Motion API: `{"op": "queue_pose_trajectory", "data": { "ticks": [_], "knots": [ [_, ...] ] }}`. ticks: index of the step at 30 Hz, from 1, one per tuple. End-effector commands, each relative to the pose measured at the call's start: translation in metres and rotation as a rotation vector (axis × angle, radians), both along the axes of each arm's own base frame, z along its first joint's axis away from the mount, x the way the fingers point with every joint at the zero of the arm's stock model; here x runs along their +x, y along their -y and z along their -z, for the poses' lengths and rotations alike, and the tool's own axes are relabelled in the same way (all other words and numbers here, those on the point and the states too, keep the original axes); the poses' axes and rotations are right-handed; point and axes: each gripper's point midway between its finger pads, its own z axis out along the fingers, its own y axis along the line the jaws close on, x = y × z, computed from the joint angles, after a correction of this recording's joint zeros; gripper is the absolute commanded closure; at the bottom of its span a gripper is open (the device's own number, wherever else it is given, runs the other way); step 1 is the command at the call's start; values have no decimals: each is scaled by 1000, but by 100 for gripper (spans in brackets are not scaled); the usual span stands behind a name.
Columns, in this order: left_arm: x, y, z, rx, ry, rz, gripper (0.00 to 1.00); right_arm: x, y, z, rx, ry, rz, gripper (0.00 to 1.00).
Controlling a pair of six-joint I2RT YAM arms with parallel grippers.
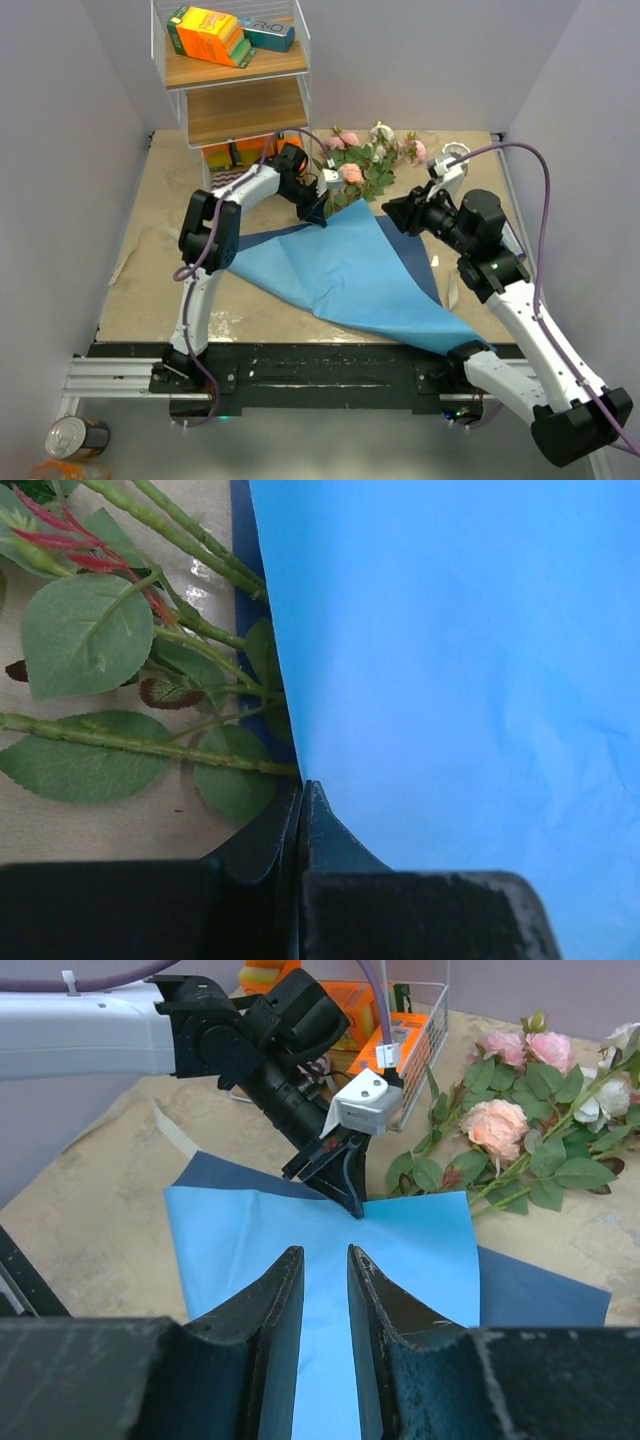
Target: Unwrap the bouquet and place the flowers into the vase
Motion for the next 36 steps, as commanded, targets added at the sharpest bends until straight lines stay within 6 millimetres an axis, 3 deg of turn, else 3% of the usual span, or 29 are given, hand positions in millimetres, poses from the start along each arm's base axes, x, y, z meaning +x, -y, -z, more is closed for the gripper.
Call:
{"op": "queue_pose_trajectory", "data": {
  "ticks": [1,2,4,5,7,8,9,10,13,15,16,18,20,21,22,25,32,35,36],
  "knots": [
    [-11,7,-50,-68,70,34,100,-1,5,-17,9,40,28,72],
    [-16,7,-69,-82,103,46,100,0,7,-15,2,33,39,72],
    [-33,7,-80,-87,123,71,100,4,10,-12,-4,23,70,72],
    [-39,5,-109,-98,204,77,100,6,13,-9,-13,10,91,72],
    [-65,3,-117,-76,249,117,100,12,17,-10,-14,3,127,66],
    [-73,-2,-145,-68,358,139,100,16,23,-7,-24,-11,163,64],
    [-96,-1,-146,-50,360,183,100,18,26,-8,-30,-14,186,61],
    [-111,-5,-175,-64,442,206,100,23,28,-10,-36,-20,206,58],
    [-154,-13,-212,-51,589,305,100,35,35,-7,-61,-46,266,50],
    [-188,-18,-220,-41,633,409,100,41,37,-3,-73,-64,292,49],
    [-205,-24,-235,-61,673,433,100,44,36,-7,-66,-64,296,49],
    [-244,-35,-234,-82,664,559,100,49,34,-4,-62,-75,298,49],
    [-277,-47,-247,-158,727,666,100,52,29,-2,-49,-84,280,49],
    [-298,-62,-235,-156,673,726,100,53,27,0,-48,-92,275,49],
    [-315,-68,-241,-214,718,775,100,54,23,1,-45,-99,259,49],
    [-343,-84,-220,-261,725,833,100,62,20,21,-68,-146,263,47],
    [-367,-115,-138,-178,745,1009,100,71,-1,76,-187,-235,297,45],
    [-365,-129,-114,-126,853,1106,70,71,-12,99,-252,-278,311,43],
    [-364,-133,-110,-113,907,1130,23,72,-15,110,-263,-306,316,43]
  ]
}}
